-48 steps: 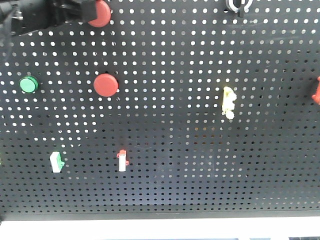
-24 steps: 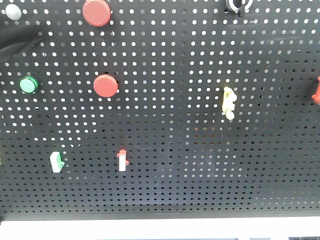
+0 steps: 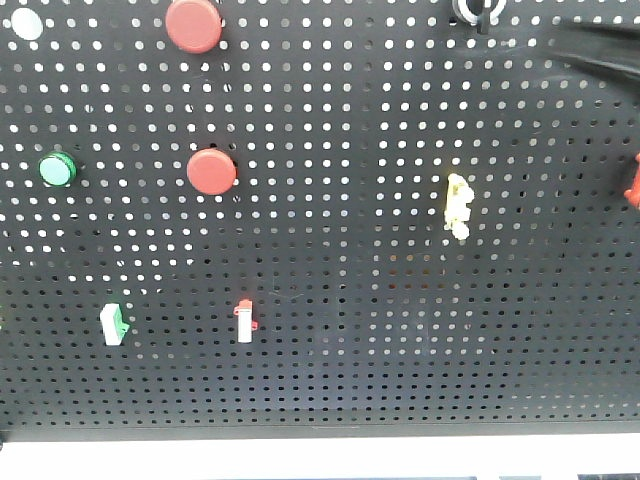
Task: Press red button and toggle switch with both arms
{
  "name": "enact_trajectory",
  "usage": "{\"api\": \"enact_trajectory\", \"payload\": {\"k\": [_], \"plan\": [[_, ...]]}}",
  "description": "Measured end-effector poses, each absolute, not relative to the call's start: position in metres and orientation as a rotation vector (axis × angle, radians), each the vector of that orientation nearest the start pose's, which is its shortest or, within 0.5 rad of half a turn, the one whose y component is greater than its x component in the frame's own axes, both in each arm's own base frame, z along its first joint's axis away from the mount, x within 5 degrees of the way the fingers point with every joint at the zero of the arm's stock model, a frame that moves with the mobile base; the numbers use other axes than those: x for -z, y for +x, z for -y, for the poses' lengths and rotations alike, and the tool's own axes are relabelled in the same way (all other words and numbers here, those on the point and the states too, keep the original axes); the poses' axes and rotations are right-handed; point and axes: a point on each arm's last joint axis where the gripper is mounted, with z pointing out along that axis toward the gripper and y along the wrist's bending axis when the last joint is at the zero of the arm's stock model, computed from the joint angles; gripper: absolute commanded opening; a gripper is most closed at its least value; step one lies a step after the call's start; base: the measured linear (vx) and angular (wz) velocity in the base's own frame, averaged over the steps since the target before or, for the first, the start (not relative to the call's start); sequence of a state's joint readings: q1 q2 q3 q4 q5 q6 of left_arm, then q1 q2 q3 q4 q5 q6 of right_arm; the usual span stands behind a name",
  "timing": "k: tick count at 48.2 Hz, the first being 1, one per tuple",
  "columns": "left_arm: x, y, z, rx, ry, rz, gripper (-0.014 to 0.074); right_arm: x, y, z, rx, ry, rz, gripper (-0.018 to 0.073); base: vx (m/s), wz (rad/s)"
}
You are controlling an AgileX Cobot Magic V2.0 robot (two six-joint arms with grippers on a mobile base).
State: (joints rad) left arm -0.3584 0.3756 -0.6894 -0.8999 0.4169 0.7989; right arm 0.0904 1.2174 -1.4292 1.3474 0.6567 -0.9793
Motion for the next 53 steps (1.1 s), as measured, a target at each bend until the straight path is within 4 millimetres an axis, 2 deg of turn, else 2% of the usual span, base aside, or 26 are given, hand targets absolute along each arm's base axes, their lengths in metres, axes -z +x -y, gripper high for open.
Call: {"api": "enact_trajectory", "payload": {"k": [10,19,31,53], "plan": [[-0.386,0.043,0.048,0.580,0.485,-1.399,0.0002,-0.504,0.275,-0.107,-0.811,-0.408,-1.476,-0.0003,0.00,0.00],[-0.386,0.044,0.048,0.572,0.490,-1.400,0.0002,-0.503,0.294,-0.109,-0.773,-0.349,-1.471,-0.0003,0.00,0.00],[-0.386,0.044,0.048,0.559,0.498,-1.402,0.0002,-0.505,0.297,-0.106,-0.730,-0.314,-1.459,-0.0003,0.00,0.00],[-0.385,0.043,0.048,0.570,0.500,-1.410,0.0002,-0.503,0.298,-0.104,-0.592,-0.367,-1.464,-0.0003,0.00,0.00]]}}
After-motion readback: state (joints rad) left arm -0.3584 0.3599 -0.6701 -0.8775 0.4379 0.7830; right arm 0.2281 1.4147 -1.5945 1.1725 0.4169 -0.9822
